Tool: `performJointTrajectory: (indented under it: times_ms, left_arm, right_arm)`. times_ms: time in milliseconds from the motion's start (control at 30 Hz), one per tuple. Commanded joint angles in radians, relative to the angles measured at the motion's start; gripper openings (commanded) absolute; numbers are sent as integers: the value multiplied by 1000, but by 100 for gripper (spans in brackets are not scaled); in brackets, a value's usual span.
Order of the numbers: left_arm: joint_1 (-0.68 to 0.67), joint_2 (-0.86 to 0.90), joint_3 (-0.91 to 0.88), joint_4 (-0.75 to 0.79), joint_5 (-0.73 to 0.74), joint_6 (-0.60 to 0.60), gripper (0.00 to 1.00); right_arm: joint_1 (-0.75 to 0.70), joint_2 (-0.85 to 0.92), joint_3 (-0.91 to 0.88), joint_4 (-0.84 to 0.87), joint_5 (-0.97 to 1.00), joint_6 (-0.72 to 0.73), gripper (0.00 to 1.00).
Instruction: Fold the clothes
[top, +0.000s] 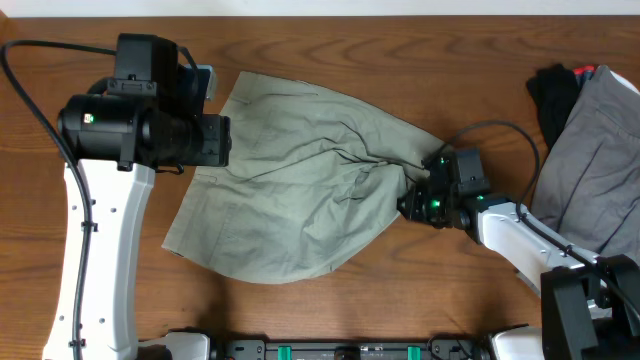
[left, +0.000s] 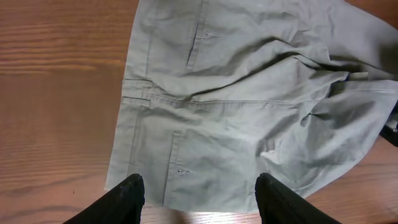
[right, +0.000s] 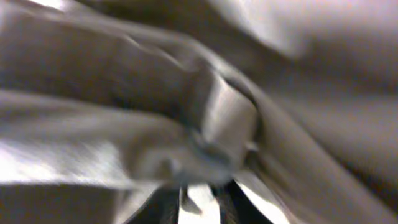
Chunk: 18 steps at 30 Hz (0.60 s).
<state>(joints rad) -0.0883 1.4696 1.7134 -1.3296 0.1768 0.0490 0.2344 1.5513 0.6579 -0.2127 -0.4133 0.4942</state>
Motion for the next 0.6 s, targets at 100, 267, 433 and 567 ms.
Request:
performJointTrajectory:
  times_ms: [100, 267, 433, 567]
  left_arm:
    - [-3, 0, 5, -1, -5, 0, 60]
    - [-3, 0, 5, -1, -5, 0, 60]
    - [-3, 0, 5, -1, -5, 3, 60]
    - [-3, 0, 5, -1, -5, 3, 60]
  right_arm:
    - [9, 6, -6, 24, -21, 6, 31]
    - [9, 6, -6, 13, -23, 6, 1]
    - [2, -43, 2, -24, -153, -62, 1]
    - [-22, -201, 58, -259, -93, -165, 1]
